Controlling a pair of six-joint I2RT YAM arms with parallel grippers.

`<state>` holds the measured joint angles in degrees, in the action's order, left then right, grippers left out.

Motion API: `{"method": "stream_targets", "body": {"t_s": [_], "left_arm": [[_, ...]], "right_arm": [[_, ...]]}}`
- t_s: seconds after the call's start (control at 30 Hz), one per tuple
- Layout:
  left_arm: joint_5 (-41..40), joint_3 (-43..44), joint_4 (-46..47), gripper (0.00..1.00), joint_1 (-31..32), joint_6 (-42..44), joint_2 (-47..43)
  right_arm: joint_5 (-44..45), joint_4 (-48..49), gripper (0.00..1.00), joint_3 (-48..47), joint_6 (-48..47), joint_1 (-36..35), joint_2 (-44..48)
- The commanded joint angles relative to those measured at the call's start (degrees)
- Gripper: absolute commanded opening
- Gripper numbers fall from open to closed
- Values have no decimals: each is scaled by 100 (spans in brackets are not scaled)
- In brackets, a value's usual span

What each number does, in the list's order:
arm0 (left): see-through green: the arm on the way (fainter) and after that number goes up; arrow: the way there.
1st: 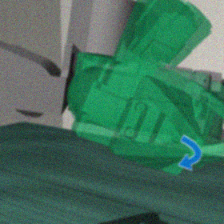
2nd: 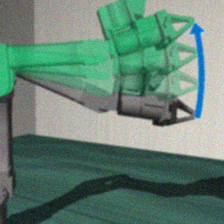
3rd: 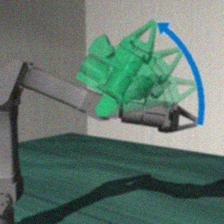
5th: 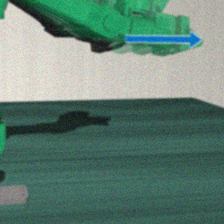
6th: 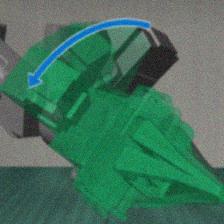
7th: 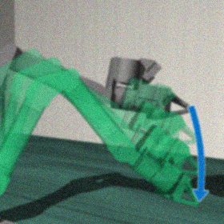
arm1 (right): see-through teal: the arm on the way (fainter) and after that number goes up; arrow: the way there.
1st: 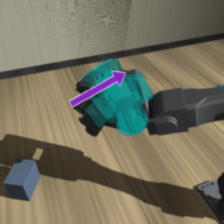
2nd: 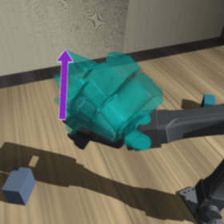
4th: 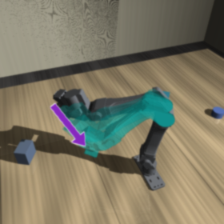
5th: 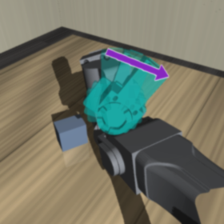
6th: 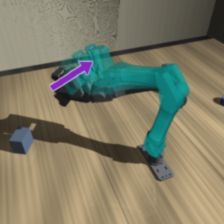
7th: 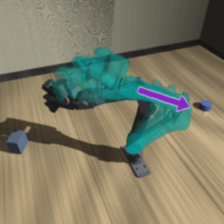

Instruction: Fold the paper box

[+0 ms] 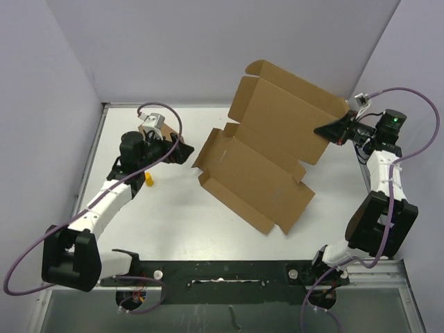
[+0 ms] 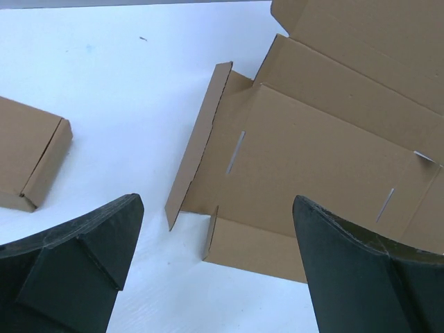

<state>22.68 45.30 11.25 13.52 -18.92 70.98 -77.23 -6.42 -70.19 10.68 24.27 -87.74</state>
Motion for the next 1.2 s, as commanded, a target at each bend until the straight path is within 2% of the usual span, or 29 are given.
{"method": "stream_targets", "body": {"t_s": [0.0,0.23,0.37,0.47,0.77,0.83,1.0,1.1,1.17], "left_arm": [[456,639,76,89,145,46,424],[-696,1434,-409,85,751,932,1457],[-1093,1781,-606,76,776,1052,1978],[-1103,1992,-737,70,768,1087,2206],[-948,1936,-701,45,758,930,2332],[-913,1915,-676,33,750,921,2328],[-790,1782,-486,13,701,907,2215],[-721,1519,-205,6,675,930,2047],[-697,1293,22,6,665,957,1916]], "right_arm": [[-410,412,0,25,-126,-119,367],[-460,364,0,-147,-160,-299,408],[-453,296,0,-301,-160,-367,429],[-444,261,0,-406,-156,-396,424],[-433,228,0,-683,-115,-508,340],[-433,221,0,-742,-101,-519,318],[-433,190,0,-851,-68,-525,296],[-435,171,0,-926,34,-521,244],[-442,186,0,-975,192,-521,177]]}}
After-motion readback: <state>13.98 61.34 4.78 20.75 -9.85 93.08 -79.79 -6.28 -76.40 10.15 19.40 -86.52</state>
